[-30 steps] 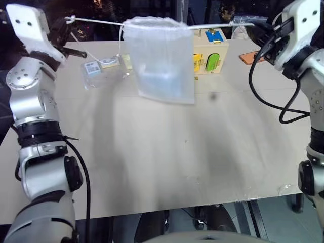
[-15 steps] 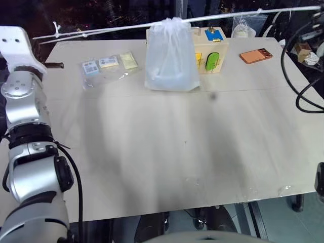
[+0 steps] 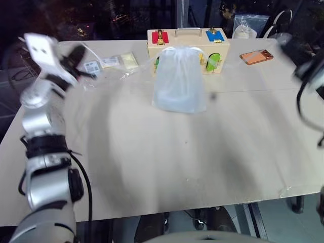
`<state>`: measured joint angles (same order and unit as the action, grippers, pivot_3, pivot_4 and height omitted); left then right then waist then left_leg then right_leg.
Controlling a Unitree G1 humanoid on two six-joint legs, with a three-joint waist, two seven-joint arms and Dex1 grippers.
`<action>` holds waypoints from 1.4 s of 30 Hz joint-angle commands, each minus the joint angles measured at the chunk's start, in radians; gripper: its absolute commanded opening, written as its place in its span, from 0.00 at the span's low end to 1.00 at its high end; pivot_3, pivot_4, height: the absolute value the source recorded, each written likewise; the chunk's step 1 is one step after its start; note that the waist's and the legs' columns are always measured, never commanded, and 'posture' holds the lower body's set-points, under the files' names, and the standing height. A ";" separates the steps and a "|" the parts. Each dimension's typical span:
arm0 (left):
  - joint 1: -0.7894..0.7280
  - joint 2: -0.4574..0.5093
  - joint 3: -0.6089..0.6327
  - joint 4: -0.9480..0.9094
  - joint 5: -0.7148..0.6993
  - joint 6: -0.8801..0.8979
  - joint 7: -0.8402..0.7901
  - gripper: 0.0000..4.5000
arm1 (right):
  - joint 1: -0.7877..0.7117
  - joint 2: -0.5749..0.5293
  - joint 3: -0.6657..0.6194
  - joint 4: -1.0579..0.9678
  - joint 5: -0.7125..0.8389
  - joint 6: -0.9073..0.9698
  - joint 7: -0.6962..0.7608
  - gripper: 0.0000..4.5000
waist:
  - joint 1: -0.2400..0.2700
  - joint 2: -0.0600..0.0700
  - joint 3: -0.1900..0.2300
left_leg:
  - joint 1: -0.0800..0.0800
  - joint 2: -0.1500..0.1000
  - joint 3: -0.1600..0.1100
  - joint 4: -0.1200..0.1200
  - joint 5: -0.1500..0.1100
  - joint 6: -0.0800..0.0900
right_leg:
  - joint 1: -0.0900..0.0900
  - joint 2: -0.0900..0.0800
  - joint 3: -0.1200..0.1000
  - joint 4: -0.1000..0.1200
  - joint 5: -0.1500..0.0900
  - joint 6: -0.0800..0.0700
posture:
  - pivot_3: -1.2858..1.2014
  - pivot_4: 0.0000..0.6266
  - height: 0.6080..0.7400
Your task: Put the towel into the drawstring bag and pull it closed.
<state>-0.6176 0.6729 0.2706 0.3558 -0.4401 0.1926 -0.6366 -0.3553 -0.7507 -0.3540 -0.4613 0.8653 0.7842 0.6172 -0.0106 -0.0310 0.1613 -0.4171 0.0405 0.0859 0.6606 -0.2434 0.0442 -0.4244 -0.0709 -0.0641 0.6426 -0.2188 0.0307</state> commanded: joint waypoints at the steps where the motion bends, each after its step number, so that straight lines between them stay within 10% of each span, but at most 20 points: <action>1: 0.131 -0.004 -0.030 -0.233 -0.053 0.120 -0.050 0.01 | 0.212 -0.096 0.108 -0.178 -0.015 0.048 0.104 0.00 | -0.001 0.000 0.000 | 0.000 0.000 0.000 0.001 -0.001 0.001 | 0.000 0.000 0.001 0.000 0.000 0.000 | 0.52 0.24 1.00; 10: 0.281 -0.031 -0.045 -0.323 -0.006 0.176 -0.021 0.01 | 0.441 -0.173 0.270 -0.129 -0.258 -0.045 0.126 0.00 | 0.002 -0.001 -0.001 | 0.007 0.001 -0.006 0.009 -0.005 0.008 | 0.011 -0.001 -0.002 0.000 -0.004 -0.003 | 0.52 0.24 1.00; 22: 0.325 -0.060 -0.081 -0.436 -0.014 0.207 -0.060 0.01 | 0.230 0.028 0.253 0.084 -0.451 -0.263 -0.006 0.00 | 0.024 0.000 0.000 | 0.003 -0.001 -0.008 0.009 -0.002 0.003 | 0.009 0.001 -0.004 -0.001 0.000 -0.002 | 0.52 0.24 1.00; 25: 0.367 -0.040 -0.046 -0.474 -0.057 0.238 -0.095 0.29 | 0.237 0.020 0.189 0.064 -0.391 -0.259 0.050 0.00 | 0.026 0.000 0.000 | 0.002 -0.001 -0.009 0.009 -0.002 0.003 | 0.009 0.001 -0.005 -0.001 0.000 -0.002 | 0.52 0.24 1.00; 32: 0.587 0.065 0.063 -0.613 -0.142 0.335 -0.180 0.99 | 0.506 -0.039 0.038 -0.055 -0.333 -0.326 0.221 0.75 | 0.025 0.001 0.000 | 0.003 0.000 -0.010 0.008 -0.005 0.007 | 0.010 0.000 -0.004 -0.002 0.000 -0.002 | 0.52 0.24 1.00; 34: 0.643 0.090 0.107 -0.647 -0.160 0.346 -0.197 1.00 | 0.601 -0.030 -0.029 -0.084 -0.321 -0.362 0.254 0.95 | 0.027 0.001 0.000 | 0.003 0.000 -0.012 0.008 -0.005 0.008 | 0.010 0.000 -0.004 -0.002 -0.001 -0.003 | 0.52 0.24 1.00; 42: 0.736 0.080 0.203 -0.734 -0.219 0.388 -0.165 1.00 | 0.752 0.044 -0.126 -0.170 -0.341 -0.453 0.238 0.95 | 0.025 0.006 -0.003 | 0.005 0.001 -0.012 0.008 -0.005 0.008 | 0.011 -0.004 -0.003 -0.002 -0.005 -0.003 | 0.52 0.24 1.00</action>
<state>0.1216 0.7547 0.4408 -0.3372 -0.6341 0.5770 -0.8189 0.3932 -0.7078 -0.4583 -0.5955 0.5337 0.3634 0.8649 0.0148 -0.0252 0.1578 -0.4118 0.0411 0.0738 0.6690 -0.2488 0.0517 -0.4135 -0.0748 -0.0667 0.6409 -0.2237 0.0279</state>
